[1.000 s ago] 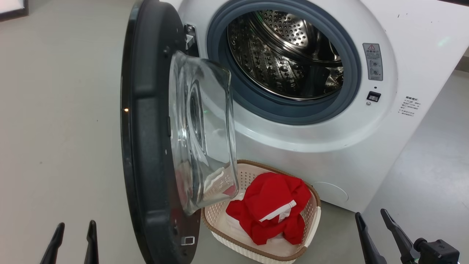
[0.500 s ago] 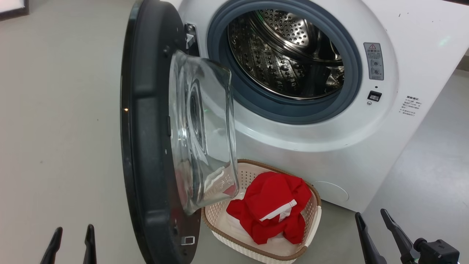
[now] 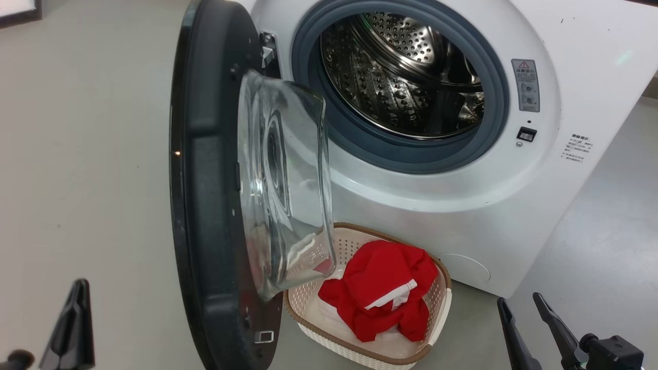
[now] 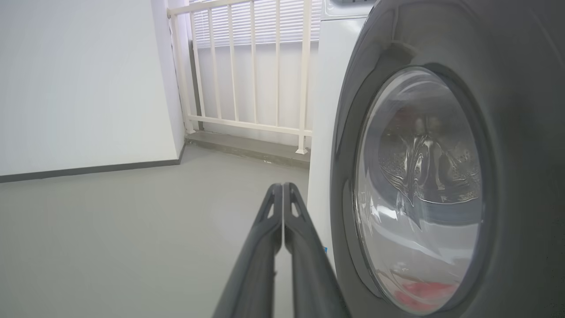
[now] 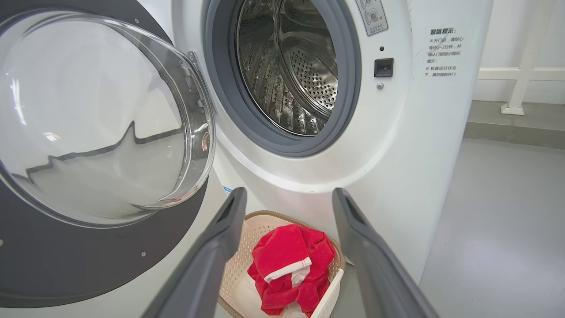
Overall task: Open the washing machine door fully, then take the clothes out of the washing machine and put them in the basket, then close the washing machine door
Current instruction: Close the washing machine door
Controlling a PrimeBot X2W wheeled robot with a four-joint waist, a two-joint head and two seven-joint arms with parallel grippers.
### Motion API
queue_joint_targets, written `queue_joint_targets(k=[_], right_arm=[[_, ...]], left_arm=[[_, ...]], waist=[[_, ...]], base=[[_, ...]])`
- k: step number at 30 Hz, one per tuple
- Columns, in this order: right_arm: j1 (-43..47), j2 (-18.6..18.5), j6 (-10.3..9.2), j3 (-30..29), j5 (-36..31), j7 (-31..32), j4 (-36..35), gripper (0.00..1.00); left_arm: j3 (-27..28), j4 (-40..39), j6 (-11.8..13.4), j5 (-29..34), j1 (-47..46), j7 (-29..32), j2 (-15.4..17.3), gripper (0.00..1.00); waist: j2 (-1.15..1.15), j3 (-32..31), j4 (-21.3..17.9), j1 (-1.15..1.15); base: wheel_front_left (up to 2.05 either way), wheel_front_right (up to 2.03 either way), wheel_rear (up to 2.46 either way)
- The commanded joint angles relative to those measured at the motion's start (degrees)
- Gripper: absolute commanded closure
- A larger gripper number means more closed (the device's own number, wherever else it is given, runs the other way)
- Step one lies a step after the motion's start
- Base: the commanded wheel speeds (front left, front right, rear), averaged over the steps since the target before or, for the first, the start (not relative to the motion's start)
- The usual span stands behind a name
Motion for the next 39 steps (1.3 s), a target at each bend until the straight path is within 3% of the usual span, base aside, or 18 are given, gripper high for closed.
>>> queue_joint_targets(k=[1, 9, 21, 39], right_arm=[[-1.6, -1.0, 0.37, 1.0, -0.3, -0.4, -1.2, 0.00], [-1.5, -0.7, 0.37, 0.8, -0.3, -0.4, -1.4, 0.00], [-1.6, -0.6, 0.37, 0.3, -0.5, -0.4, -1.9, 0.00], [-2.9, -0.4, 0.37, 0.4, -0.8, -0.4, -2.2, 0.00]], left_arm=[[2.2, -1.9, -0.3, -0.5, -2.9, -0.7, 2.0, 1.00], [-1.6, -3.7, -0.3, -7.4, -6.4, -0.7, 7.2, 1.00], [-15.6, -6.3, -0.3, -20.5, -7.7, -0.7, 18.2, 1.00], [-27.9, -10.1, -0.3, -22.6, -13.2, -0.7, 21.8, 1.00]], waist=[[0.00, 0.0, 0.0, 0.00], [0.00, -0.1, -0.2, 0.00], [0.00, 1.1, -1.4, 0.00], [0.00, 3.4, -5.2, 0.00]], base=[[0.00, 0.00, 0.00], [0.00, 0.00, 0.00], [0.00, 0.00, 0.00], [0.00, 0.00, 0.00]])
